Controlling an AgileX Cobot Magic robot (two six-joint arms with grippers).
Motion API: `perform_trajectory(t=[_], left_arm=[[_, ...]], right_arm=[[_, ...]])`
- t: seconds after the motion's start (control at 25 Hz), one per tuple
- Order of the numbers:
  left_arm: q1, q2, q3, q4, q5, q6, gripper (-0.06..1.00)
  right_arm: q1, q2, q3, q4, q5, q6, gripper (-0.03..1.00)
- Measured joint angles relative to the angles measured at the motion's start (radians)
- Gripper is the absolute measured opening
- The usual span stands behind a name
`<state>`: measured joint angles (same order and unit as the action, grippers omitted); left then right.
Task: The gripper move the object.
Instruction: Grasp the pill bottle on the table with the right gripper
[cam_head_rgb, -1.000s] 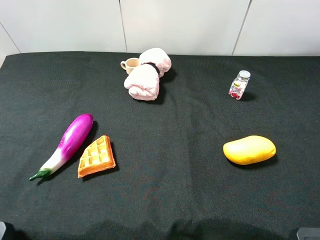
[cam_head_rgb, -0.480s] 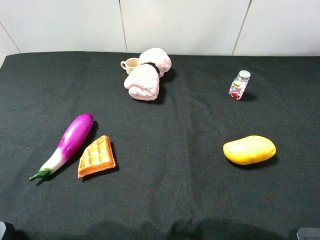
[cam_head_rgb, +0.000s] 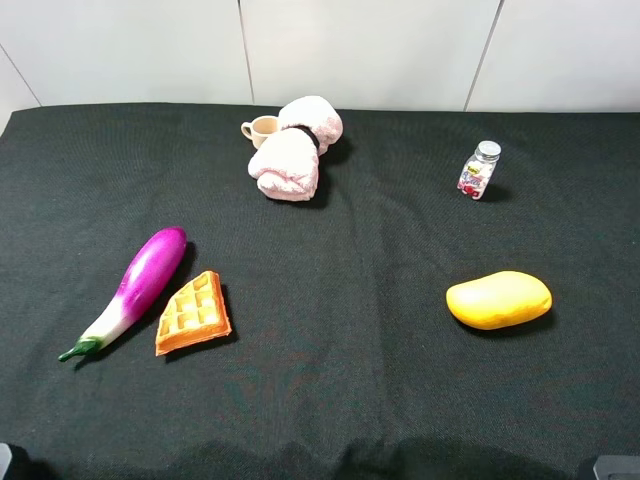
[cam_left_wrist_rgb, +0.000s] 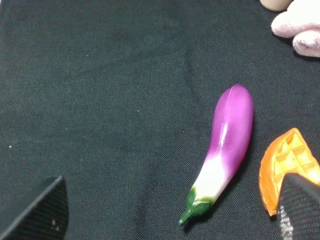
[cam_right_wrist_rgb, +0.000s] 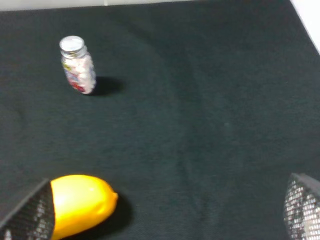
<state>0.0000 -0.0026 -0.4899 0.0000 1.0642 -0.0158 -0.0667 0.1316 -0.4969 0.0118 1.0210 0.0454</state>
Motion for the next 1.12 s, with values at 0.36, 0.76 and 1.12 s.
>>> perform_trajectory(t=[0.36, 0.76, 1.12], left_arm=[[0.0, 0.0, 0.0, 0.0, 0.0, 0.0, 0.87], [0.0, 0.0, 0.0, 0.0, 0.0, 0.0, 0.87], [0.0, 0.0, 0.0, 0.0, 0.0, 0.0, 0.87]], right_arm=[[0.0, 0.028, -0.006, 0.089, -0.027, 0.001, 0.69], [0.0, 0.355, -0.041, 0.102, -0.077, 0.001, 0.69], [0.0, 0.694, -0.239, 0.103, -0.079, 0.001, 0.69]])
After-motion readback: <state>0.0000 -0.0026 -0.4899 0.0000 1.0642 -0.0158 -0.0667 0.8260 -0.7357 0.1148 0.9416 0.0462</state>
